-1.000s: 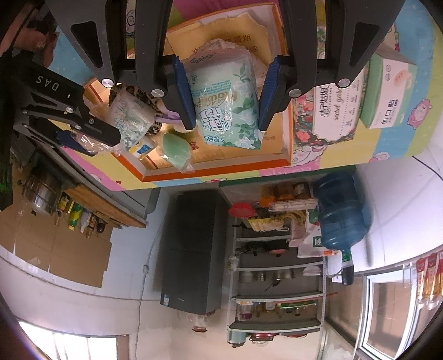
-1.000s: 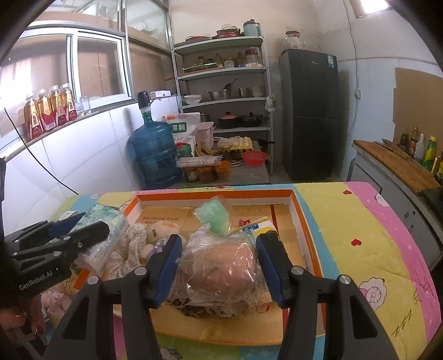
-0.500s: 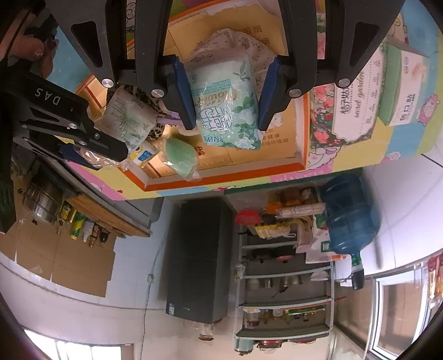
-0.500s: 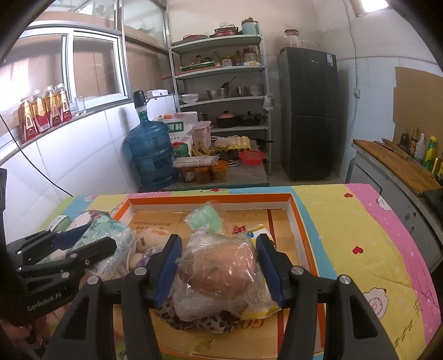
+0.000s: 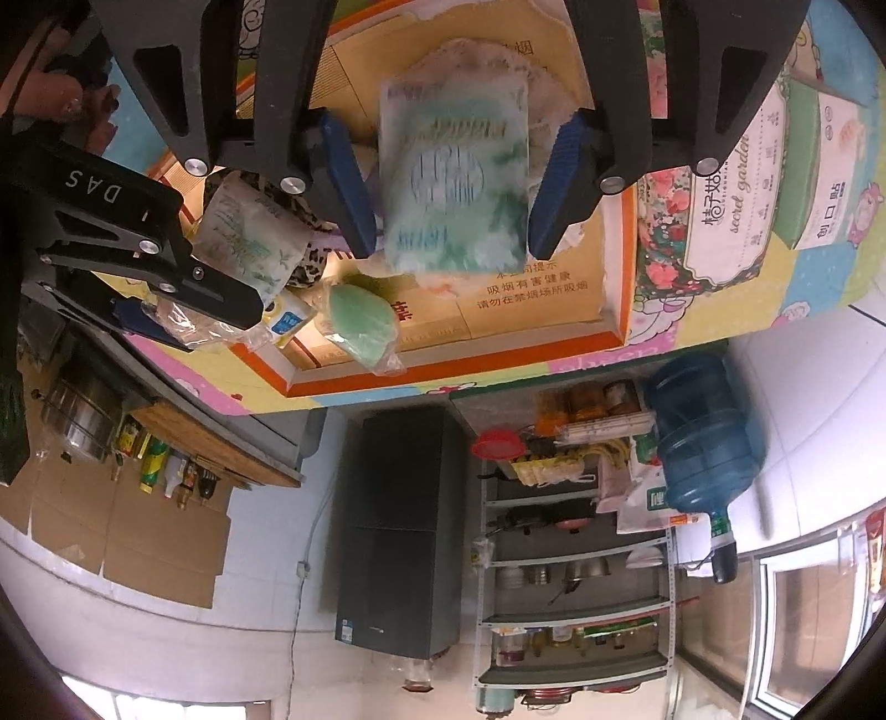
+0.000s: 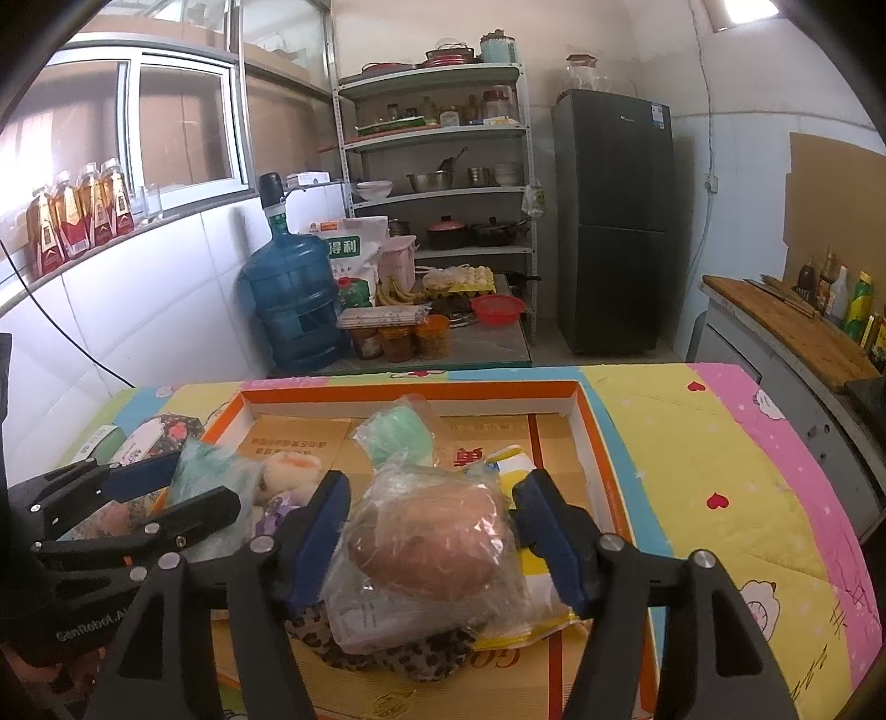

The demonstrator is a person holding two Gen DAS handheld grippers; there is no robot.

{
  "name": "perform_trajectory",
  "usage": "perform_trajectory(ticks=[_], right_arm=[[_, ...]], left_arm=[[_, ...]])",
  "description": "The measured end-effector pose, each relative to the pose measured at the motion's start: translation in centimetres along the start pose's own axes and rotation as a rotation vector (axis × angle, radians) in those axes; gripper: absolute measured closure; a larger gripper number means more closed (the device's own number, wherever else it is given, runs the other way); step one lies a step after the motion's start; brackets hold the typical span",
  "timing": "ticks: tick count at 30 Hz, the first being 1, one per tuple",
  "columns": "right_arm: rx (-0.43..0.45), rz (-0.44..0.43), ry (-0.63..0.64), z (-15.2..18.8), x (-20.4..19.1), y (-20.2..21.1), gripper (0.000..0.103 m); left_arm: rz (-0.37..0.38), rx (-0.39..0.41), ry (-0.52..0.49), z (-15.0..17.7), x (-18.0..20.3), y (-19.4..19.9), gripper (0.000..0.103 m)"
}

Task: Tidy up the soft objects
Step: 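Lower the tissue pack and bagged bun into the box and open both grippers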

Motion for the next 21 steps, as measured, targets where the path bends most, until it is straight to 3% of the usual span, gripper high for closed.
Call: perform_trajectory(ticks=[4, 21], right_arm=[[0.002, 0.001, -0.011, 0.0, 0.3, 0.0, 0.029], [0.036, 0.000, -0.036, -0.4, 0.6, 1.8, 0.029]], left_arm=[[0.000, 0.007, -0.001, 0.0, 0.0, 0.1, 0.035], [-0.007, 0.036, -0.019, -0.3, 0.6, 2.0, 0.034]])
Point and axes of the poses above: each gripper's, at about its wrist camera, not at the fingertips, and y roughly against the way its jaws point, x to its right, z to its underside, the point moved 3 cm from there along -y, roughly the way its jaws point, and after that the axes turned 15 degrees about z, right-handed, at the moved point
